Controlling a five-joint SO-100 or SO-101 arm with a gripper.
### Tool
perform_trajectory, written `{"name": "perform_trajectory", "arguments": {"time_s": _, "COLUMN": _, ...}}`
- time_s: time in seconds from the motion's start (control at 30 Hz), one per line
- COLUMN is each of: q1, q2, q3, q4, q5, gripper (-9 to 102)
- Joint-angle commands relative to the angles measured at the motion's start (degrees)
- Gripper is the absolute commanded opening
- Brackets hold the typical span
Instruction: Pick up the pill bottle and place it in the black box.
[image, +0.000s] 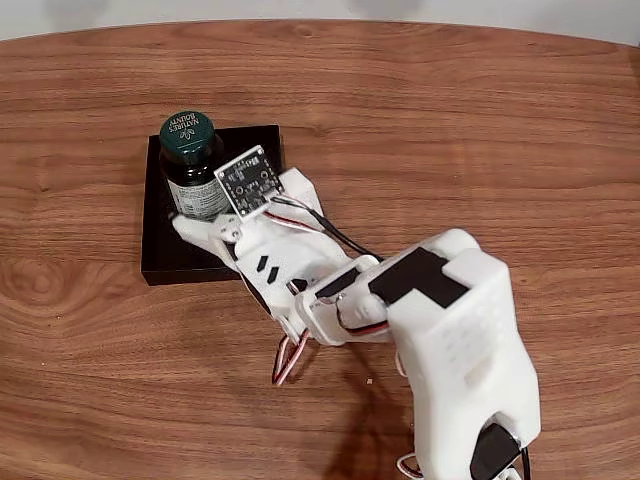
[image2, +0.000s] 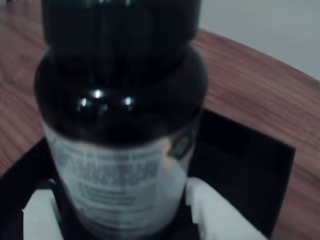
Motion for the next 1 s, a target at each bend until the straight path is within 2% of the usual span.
{"name": "perform_trajectory", "arguments": {"time_s": 0.0, "q1": 1.3, "q2": 9.9, "q3": 1.1, "q4": 2.0, "q5": 0.3, "gripper": 30}}
{"name": "perform_trajectory", "arguments": {"time_s": 0.4, "q1": 4.7, "q2": 25.9, "q3": 9.1, "q4": 13.8, "q5": -0.3, "gripper": 26}}
{"name": "perform_trajectory", "arguments": {"time_s": 0.7, "q1": 14.3, "q2": 40.5, "q3": 18.0, "q4": 25.3, "q5": -1.2, "gripper": 22}}
{"name": "perform_trajectory", "arguments": {"time_s": 0.97, "q1": 21.3, "q2": 48.2, "q3": 27.2, "q4": 27.9, "q5": -1.5, "gripper": 22}}
